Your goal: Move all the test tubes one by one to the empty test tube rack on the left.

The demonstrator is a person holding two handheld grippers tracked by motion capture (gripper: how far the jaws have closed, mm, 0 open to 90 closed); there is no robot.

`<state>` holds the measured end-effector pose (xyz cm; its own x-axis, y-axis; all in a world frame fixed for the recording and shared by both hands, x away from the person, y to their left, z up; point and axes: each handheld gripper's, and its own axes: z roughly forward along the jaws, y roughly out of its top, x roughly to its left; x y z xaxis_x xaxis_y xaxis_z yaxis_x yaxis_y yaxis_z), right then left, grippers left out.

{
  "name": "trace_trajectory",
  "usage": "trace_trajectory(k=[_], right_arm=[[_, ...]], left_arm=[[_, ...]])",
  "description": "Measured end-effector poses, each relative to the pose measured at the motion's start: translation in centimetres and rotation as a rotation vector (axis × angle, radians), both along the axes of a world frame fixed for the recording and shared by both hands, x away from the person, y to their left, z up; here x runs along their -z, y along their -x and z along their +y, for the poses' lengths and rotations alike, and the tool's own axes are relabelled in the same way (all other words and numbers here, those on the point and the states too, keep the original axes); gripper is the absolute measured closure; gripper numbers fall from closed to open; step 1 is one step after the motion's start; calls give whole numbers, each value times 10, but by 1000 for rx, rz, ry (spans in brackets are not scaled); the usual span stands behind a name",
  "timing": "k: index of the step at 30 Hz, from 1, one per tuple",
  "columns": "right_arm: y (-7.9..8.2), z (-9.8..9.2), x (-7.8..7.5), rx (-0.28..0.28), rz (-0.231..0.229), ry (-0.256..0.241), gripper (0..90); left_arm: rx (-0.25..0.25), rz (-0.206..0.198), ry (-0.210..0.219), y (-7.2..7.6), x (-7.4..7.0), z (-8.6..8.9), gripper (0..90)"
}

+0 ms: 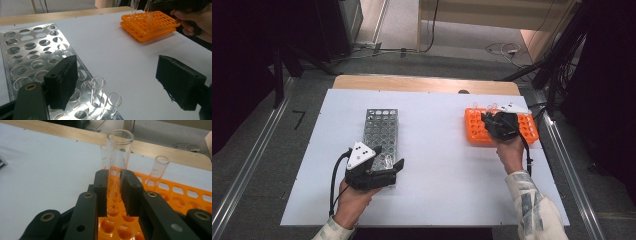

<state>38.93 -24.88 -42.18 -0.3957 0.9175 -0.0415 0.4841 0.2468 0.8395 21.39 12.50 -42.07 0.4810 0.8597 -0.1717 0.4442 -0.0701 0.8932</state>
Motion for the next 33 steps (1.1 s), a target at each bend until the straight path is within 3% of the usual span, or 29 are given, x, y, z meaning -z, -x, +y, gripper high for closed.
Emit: trace_trajectory(k=[11, 25, 33], right_arm=[[28, 14, 5, -109, 17, 1, 729], [70, 51, 14, -295, 61, 7, 730], [87, 67, 23, -365, 99, 5, 729]], left_arm=[[6, -3, 0, 1, -1, -4, 177], [28, -5, -5, 3, -3, -14, 177], [38, -10, -9, 2, -4, -23, 179]])
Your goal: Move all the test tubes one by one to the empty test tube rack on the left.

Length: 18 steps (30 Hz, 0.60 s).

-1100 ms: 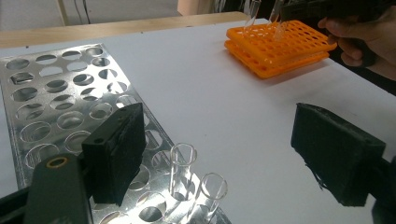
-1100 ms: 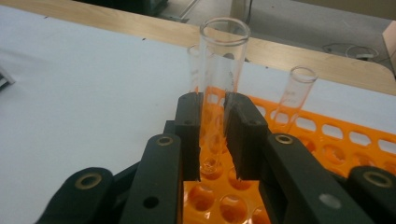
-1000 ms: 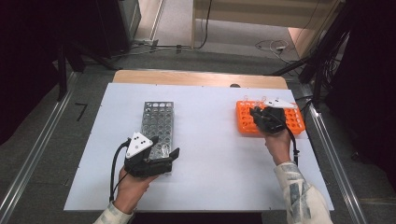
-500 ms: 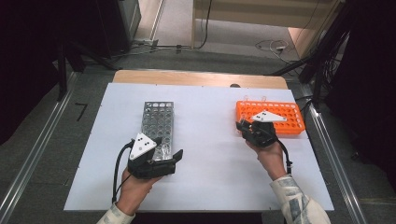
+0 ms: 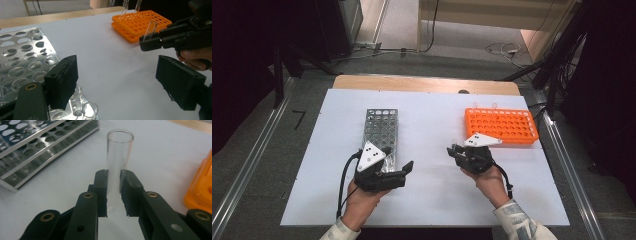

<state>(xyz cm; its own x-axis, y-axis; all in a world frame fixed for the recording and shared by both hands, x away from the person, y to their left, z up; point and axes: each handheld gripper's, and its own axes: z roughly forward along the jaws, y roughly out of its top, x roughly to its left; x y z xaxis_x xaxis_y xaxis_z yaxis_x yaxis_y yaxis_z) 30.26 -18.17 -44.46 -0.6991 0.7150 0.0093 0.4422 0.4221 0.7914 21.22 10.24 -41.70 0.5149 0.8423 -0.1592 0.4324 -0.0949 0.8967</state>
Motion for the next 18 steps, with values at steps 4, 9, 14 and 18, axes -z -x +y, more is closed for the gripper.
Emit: trace_trajectory(k=[4, 9, 14, 18], right_arm=[[8, 7, 2, -38, 13, 5, 729], [15, 14, 3, -71, 14, 7, 729], [18, 18, 6, -92, 15, 19, 729], [20, 20, 5, -102, 17, 16, 729]], left_arm=[[8, 1, -10, -1, 1, -5, 185], [21, 5, -28, -3, 3, -11, 192], [24, 3, -33, -6, 3, -16, 198], [31, -1, -54, -11, 1, -24, 212]])
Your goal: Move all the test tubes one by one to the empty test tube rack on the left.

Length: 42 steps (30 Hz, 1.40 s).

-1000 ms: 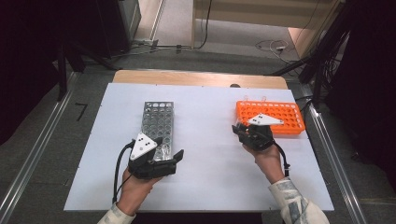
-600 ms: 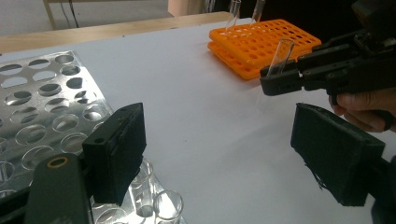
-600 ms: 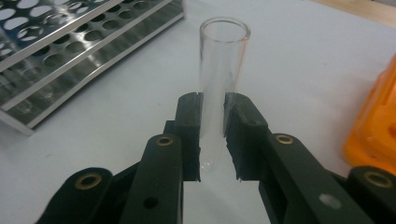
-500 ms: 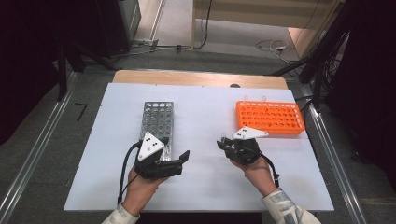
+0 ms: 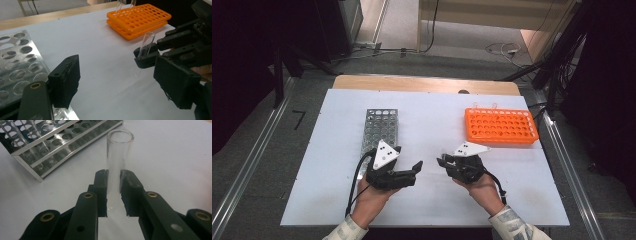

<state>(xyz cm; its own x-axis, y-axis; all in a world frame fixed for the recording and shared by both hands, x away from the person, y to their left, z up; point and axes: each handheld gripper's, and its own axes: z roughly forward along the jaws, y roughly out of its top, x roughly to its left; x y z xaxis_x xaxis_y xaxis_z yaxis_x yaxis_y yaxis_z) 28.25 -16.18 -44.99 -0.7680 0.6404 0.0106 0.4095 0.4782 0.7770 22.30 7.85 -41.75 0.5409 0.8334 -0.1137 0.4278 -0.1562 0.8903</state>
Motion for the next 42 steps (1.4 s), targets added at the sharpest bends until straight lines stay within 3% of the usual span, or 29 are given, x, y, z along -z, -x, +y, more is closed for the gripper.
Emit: trace_trajectory(k=[3, 10, 19, 25, 32, 37, 42], right_arm=[[1, 2, 1, -4, 4, -1, 729], [5, 5, 0, -18, 1, -9, 729], [9, 9, -2, -33, -4, -16, 729], [10, 9, -4, -44, -7, -26, 729], [10, 9, -4, -45, 0, -30, 729], [10, 9, -4, -47, 3, -34, 727], [10, 8, -7, -44, 9, -60, 574]], left_arm=[[12, -8, -23, -5, -2, -8, 222], [54, -10, -15, -12, -3, -28, 291], [99, -10, -22, -17, 2, -49, 487], [106, 0, -32, -23, 8, -55, 587], [126, -15, -48, -24, 10, -59, 736], [128, -15, -46, -23, 9, -60, 749], [102, -19, -40, -24, 3, -53, 751]])
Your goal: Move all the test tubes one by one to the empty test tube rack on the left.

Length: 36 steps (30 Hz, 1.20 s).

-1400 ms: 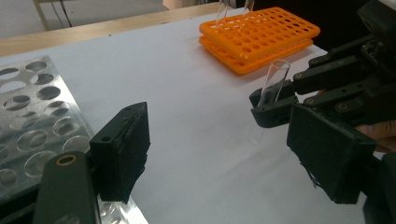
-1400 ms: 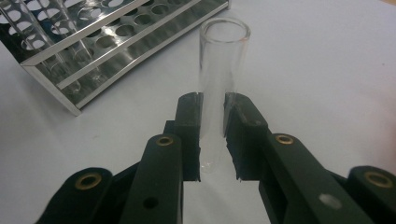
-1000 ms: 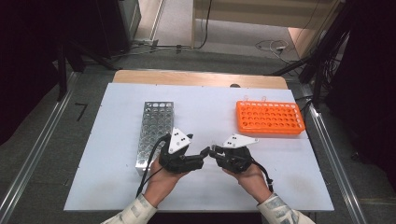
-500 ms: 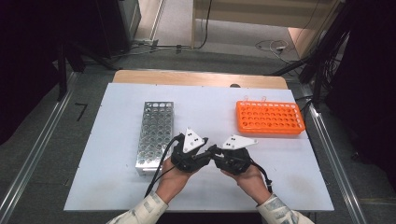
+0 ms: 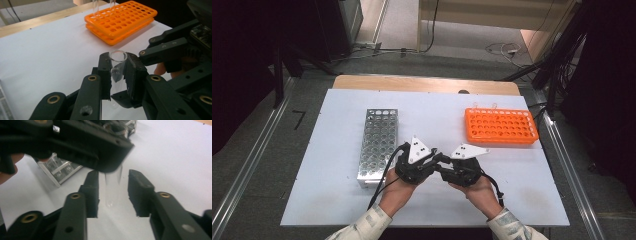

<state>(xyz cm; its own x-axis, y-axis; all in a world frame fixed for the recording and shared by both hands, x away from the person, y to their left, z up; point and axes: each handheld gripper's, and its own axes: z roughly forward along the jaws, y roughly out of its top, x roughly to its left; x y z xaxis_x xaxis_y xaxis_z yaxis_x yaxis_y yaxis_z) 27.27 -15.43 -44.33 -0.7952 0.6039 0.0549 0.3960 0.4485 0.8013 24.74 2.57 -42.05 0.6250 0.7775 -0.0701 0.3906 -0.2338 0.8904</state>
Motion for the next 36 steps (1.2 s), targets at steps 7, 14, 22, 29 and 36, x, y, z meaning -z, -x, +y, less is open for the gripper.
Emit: trace_trajectory(k=[7, 14, 22, 29, 36], right_arm=[[-1, -3, -3, -3, 2, -16, 393], [-2, -3, -2, 1, 10, -10, 354], [-3, -4, -2, 7, 14, -6, 335], [-4, -4, -2, 15, 18, -6, 328], [-5, -4, -1, 21, 26, 1, 294]], left_arm=[[-56, 2, 12, -3, -16, 21, 751], [-113, -6, 19, 0, -23, 45, 751], [-174, -19, 20, 4, -29, 71, 750], [-217, -26, 18, 11, -29, 90, 750], [-243, -25, 6, 14, -25, 99, 750]])
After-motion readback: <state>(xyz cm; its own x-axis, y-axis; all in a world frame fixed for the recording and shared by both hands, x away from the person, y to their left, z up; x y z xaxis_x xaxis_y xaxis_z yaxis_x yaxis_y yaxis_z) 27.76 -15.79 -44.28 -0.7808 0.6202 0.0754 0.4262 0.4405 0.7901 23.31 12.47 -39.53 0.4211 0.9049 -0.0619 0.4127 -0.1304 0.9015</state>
